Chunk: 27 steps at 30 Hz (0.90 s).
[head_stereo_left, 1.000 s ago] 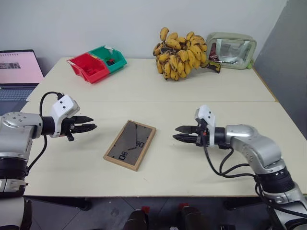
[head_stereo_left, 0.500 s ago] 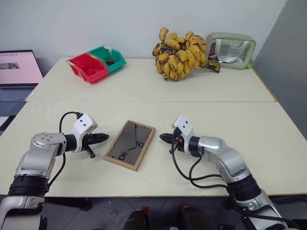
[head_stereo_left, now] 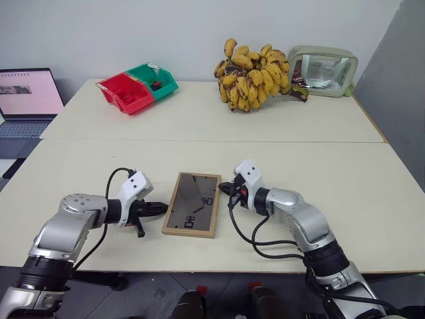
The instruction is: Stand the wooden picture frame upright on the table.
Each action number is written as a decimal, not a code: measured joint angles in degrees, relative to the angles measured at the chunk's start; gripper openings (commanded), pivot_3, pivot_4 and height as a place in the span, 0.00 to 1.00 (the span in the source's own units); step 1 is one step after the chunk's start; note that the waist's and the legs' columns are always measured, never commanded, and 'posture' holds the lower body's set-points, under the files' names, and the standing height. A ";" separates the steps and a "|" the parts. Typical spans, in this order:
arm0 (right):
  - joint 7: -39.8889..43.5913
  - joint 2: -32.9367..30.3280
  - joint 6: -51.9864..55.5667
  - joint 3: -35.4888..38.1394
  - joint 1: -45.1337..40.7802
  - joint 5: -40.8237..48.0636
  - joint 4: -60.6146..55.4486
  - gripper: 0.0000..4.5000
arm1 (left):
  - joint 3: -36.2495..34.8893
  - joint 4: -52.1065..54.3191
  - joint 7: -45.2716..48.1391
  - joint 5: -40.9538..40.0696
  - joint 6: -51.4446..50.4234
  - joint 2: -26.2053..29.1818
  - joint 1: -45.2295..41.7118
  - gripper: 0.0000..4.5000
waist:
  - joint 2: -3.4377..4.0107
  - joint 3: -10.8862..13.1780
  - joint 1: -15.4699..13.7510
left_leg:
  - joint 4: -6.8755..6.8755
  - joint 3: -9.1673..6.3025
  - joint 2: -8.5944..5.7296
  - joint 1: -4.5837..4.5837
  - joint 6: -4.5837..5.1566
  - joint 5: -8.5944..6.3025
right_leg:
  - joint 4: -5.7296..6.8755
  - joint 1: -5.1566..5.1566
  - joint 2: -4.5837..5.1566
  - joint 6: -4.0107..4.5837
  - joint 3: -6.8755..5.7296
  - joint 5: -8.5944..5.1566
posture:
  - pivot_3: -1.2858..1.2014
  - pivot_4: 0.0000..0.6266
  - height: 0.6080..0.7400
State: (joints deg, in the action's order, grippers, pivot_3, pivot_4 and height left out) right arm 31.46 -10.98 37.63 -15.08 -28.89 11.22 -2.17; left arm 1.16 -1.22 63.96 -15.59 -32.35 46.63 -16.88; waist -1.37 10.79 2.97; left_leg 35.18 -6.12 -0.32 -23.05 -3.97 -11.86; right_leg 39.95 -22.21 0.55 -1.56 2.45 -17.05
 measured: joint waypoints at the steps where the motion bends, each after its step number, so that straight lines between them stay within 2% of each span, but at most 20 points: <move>1: 0.00 -0.44 0.00 0.48 0.00 -0.02 0.16 0.00 | 0.60 -0.05 -0.57 0.18 0.06 -0.80 -0.45 0.01 | 0.00 0.00 -0.01 | 0.00 0.00 0.00 0.00 0.00 0.00 | 0.00 0.00 0.00 0.00 0.00 0.00 | 0.52 0.24 1.00; 4: 0.29 -1.97 -0.17 1.01 -0.18 -0.04 1.17 0.00 | 1.74 -1.50 -2.22 0.67 0.42 -3.19 -2.34 0.01 | -0.01 0.00 0.07 | 0.00 0.01 -0.01 0.00 0.00 0.00 | 0.00 0.00 -0.01 0.00 0.00 0.00 | 0.52 0.24 1.00; 11: 0.04 -7.13 -1.72 0.08 -0.43 -4.98 3.96 0.00 | 1.84 -1.60 -2.57 0.49 0.40 -3.15 -1.92 0.01 | -0.01 0.00 0.32 | -0.01 0.02 -0.01 0.03 0.00 0.00 | 0.01 -0.01 -0.03 0.00 0.01 0.00 | 0.52 0.24 1.00; 19: 4.09 -3.78 0.77 -2.49 0.21 -3.14 1.95 0.00 | 2.13 1.06 -2.00 0.25 -0.26 -2.86 -0.48 0.01 | -0.01 0.00 0.30 | -0.01 0.01 0.02 0.03 0.00 0.00 | 0.00 0.02 -0.02 0.00 0.02 0.00 | 0.52 0.24 1.00; 27: 4.13 -2.37 1.42 -1.86 -1.24 -3.41 3.67 0.00 | 2.51 1.31 -2.55 0.63 -0.63 -3.21 -0.69 0.01 | -0.01 -0.01 0.25 | -0.01 0.00 0.01 0.06 0.00 0.00 | 0.01 0.03 -0.02 0.00 0.01 0.00 | 0.52 0.24 1.00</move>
State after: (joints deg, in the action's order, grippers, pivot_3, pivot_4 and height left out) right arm 35.60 -13.34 39.05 -16.94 -30.12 7.81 1.50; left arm 3.66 0.09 61.42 -14.97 -32.99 43.42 -17.57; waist -1.38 10.79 3.22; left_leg 35.18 -6.11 -0.32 -22.99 -3.97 -11.86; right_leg 39.96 -22.17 0.53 -1.56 2.46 -17.06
